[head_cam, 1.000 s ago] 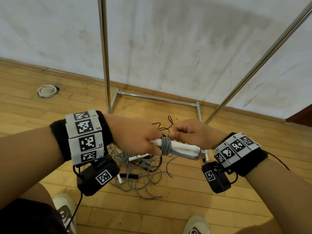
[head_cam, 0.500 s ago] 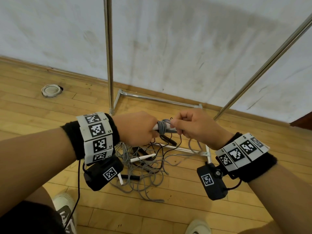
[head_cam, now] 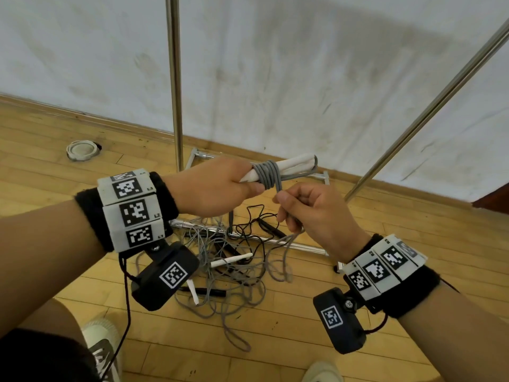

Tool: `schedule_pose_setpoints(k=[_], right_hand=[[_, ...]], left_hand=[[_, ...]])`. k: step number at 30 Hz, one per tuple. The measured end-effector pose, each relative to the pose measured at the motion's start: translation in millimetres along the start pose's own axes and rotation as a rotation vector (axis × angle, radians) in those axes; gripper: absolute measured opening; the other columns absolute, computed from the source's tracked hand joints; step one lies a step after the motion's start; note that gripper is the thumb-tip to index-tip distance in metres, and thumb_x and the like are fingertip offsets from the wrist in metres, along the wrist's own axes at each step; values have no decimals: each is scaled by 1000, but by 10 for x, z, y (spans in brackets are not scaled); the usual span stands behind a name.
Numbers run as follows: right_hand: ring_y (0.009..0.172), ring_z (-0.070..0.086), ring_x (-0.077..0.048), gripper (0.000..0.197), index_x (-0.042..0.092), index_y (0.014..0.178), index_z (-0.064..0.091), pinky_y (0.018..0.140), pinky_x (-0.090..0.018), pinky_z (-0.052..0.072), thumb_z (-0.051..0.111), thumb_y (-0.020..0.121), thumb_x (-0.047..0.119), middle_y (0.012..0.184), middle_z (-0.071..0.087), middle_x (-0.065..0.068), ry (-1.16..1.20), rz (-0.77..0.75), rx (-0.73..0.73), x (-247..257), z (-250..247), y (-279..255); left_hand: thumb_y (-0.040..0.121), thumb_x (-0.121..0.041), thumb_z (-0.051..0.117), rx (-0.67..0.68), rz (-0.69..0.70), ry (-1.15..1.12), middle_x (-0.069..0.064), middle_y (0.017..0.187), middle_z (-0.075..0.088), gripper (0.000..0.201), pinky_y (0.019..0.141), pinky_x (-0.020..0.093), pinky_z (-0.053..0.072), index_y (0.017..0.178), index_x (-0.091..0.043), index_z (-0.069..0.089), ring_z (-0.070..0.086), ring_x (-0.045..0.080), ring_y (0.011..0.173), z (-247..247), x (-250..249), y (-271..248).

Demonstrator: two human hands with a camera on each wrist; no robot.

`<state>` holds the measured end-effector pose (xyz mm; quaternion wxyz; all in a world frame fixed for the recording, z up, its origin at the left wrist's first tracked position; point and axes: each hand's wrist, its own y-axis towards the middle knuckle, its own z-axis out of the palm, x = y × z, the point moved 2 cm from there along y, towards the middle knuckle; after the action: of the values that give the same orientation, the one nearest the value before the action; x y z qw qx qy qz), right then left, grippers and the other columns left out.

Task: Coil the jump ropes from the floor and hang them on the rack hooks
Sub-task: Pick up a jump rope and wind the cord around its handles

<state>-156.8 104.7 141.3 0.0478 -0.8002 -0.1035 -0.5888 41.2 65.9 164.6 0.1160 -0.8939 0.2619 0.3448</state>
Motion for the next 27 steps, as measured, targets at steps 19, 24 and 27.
schedule_pose_setpoints(k=[19, 24, 27], right_hand=[[72, 67, -20, 19, 10, 95, 71, 64, -31, 53, 53, 99, 6, 73, 68, 4, -368, -41, 447, -199, -37, -135], [65, 51, -8, 6, 13, 86, 65, 63, -26, 42, 63, 92, 15, 75, 59, 6, -543, 119, 460, -273, -125, -34], [60, 42, -8, 22, 14, 76, 56, 58, -24, 36, 65, 93, 25, 68, 53, 2, -596, 64, 510, -204, -114, 20]], left_hand=[[99, -30, 55, 417, 83, -89, -8, 58, 54, 25, 49, 21, 39, 78, -17, 55, 46, 6, 48, 22, -146, -274], [99, -36, 53, 556, 57, 95, -7, 66, 53, 22, 53, 21, 40, 84, -20, 55, 45, 4, 52, 165, -169, -309], [98, -41, 51, 605, 50, 199, -6, 68, 52, 24, 57, 26, 40, 88, -20, 57, 44, 7, 55, 277, -175, -297]])
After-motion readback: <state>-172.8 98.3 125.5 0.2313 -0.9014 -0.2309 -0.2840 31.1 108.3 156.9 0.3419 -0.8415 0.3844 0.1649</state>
